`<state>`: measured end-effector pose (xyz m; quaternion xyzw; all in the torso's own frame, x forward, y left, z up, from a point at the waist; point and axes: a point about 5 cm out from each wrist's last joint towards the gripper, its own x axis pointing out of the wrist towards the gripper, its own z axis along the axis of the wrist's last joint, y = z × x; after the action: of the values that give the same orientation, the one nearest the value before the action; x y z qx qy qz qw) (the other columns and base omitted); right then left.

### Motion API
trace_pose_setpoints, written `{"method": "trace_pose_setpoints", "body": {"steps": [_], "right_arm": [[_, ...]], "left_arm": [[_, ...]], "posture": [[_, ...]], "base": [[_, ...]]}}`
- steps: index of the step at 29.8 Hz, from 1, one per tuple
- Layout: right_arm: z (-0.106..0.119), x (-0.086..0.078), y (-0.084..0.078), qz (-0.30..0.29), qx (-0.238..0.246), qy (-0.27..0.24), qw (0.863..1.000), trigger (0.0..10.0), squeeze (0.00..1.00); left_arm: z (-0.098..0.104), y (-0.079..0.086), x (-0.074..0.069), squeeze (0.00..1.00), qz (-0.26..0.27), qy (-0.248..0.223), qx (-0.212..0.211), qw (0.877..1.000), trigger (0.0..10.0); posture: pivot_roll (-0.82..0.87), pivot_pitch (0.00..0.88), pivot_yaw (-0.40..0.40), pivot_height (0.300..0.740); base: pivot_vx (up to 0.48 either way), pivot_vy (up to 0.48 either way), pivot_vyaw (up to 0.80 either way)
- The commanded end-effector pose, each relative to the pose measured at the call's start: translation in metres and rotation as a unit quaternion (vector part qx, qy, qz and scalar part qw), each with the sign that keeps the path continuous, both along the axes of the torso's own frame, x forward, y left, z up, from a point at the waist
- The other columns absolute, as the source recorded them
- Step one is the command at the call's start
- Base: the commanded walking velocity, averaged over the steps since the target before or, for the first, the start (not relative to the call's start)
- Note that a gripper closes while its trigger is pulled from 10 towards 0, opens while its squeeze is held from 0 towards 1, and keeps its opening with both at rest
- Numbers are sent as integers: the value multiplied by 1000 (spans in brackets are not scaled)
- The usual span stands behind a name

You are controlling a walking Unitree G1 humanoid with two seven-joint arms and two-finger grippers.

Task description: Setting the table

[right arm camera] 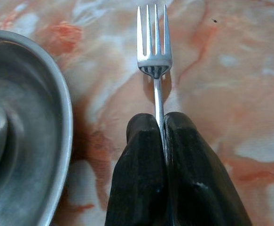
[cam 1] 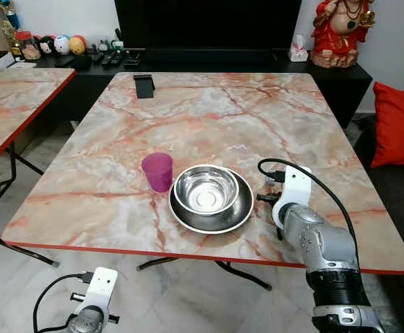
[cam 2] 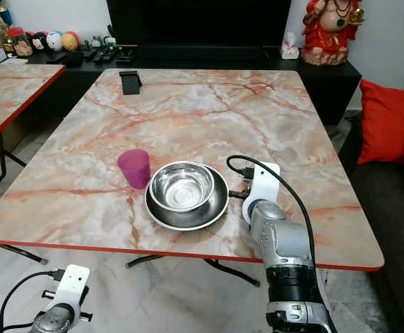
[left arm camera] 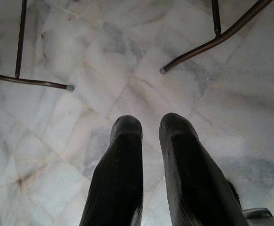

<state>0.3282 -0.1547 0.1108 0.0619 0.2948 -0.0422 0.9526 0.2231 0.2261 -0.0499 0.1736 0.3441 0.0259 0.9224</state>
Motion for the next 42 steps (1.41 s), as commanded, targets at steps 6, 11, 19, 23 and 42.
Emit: {"method": "trace_pose_setpoints", "body": {"steps": [6,11,19,23,42], "right_arm": [[-3,-2,2,-8,-22,7,1000,10000,0],[-3,-2,9,-8,-10,5,1000,10000,0],[-5,-5,21,7,-3,4,1000,10000,0],[-7,-6,21,9,-16,1,1000,10000,0],[-9,-8,19,9,-49,0,999,10000,0]], "left_arm": [[3,3,2,0,4,-8,0,1000,10000],[4,4,4,0,3,-10,1,1000,10000],[5,3,5,0,3,-11,1,1000,10000],[5,3,5,0,3,-11,1,1000,10000],[5,4,5,0,3,-11,2,1000,10000]], "posture": [[6,0,41,740],[7,0,46,740],[8,0,48,740],[8,0,48,740],[8,0,51,740]], "base": [[0,0,0],[0,0,0],[0,0,0],[0,0,0],[0,0,0]]}}
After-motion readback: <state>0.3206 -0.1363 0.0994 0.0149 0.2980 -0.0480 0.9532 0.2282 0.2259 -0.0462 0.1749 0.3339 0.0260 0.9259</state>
